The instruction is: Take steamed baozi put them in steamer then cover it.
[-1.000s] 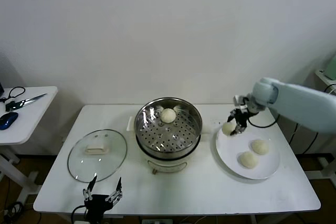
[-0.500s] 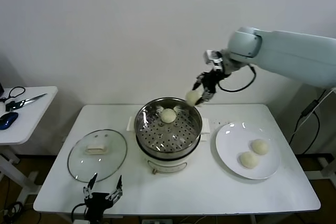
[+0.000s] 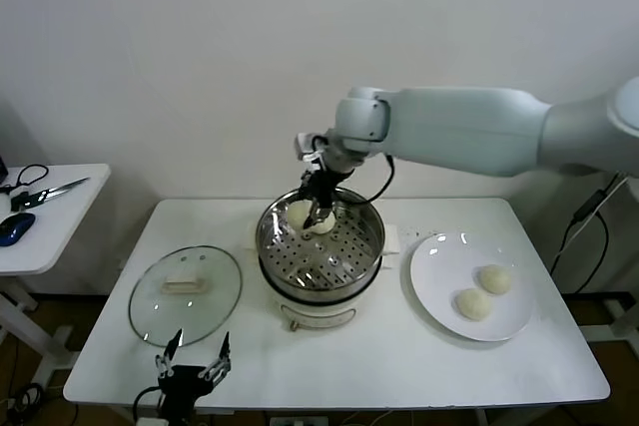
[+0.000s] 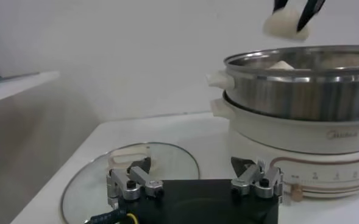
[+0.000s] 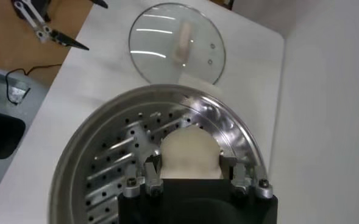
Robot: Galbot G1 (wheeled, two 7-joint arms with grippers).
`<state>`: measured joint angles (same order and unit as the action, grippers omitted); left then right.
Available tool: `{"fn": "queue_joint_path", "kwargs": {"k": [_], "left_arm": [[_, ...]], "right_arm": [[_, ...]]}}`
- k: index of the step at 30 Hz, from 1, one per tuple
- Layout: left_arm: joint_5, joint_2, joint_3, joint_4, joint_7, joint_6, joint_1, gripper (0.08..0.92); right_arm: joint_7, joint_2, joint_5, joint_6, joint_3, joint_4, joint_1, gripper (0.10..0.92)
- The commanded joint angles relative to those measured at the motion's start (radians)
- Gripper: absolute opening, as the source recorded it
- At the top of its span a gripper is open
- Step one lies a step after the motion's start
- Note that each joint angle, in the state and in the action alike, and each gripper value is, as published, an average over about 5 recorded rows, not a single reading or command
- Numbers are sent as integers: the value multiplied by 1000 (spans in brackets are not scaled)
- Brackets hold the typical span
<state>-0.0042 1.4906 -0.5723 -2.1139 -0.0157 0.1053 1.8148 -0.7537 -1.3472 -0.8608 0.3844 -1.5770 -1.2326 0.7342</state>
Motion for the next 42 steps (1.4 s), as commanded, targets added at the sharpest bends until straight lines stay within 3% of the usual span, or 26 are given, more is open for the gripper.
{"fn": "queue_joint_path", "kwargs": {"k": [1,7,18,25,30,35,42], "left_arm": [[-1,1,0,1,1,0,0,823],[-2,0,-2,2,1,0,2,823],[2,2,1,-1,1,8,0,823],[12,2,6,-7,4,13,2,823],[21,4,13,-11,4,16,4,823],[23,3,14,-18,5,20,6,823],[32,2,11,-19,7,17,8,823]], "right_arm": [[88,-96,51,43,14,76,-120,636],[97,-125,69,52,12,135,-147,636],[106,-113,66,72,6,107,-149,639],[45,-47,86,14,16,62,-57,783],[-80,85,96,-86,-17,15,80,821],[-196,318,118,-148,-82,-74,166,823],[-258,636,279,-213,-206,-180,175,823]]}}
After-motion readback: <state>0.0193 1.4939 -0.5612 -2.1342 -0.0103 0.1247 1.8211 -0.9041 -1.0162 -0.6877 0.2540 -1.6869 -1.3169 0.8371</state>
